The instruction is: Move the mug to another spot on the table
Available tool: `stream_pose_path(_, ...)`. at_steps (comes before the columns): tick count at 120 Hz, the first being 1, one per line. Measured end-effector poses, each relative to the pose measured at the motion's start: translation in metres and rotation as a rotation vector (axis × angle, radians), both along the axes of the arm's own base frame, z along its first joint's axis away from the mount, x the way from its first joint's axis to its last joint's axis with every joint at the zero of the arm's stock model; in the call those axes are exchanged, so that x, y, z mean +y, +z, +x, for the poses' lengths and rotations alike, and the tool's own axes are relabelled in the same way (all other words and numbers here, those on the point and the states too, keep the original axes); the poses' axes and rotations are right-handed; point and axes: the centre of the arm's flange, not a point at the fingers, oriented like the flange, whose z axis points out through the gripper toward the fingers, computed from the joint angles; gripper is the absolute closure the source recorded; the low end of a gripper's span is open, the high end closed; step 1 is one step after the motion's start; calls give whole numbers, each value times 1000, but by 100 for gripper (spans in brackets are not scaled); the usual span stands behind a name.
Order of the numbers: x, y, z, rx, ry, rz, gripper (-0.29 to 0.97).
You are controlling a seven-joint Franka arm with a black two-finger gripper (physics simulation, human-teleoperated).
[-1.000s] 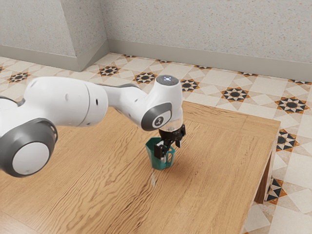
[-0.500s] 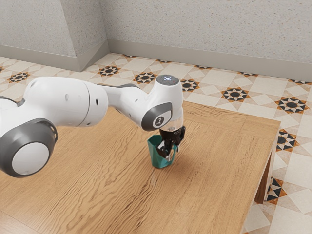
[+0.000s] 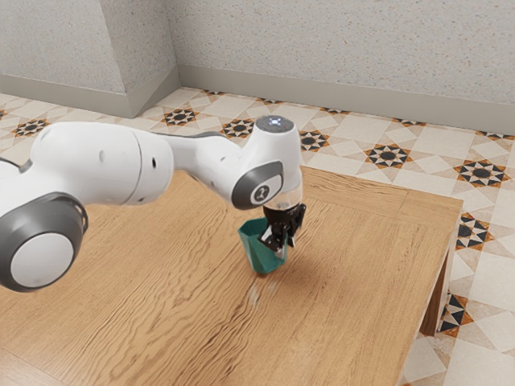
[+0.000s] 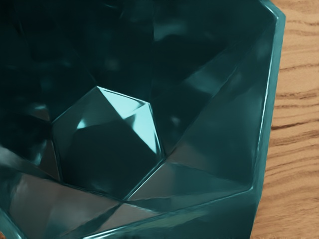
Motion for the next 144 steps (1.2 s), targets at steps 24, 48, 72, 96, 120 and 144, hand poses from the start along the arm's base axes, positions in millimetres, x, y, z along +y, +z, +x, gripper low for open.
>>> stream_pose_path(24,22,27,-12,-5,27,-1,58)
stream_pose_path(48,56,28,-51,54,51,13,58)
stream_pose_path(72,72,13,-76,81,-41,140,58)
stream_pose_path(96,87,5,-89,85,-98,216,59)
stream_pose_path(120,109,-12,-102,83,-113,240,66)
stream_pose_path(144,118,-20,-105,46,-140,249,69)
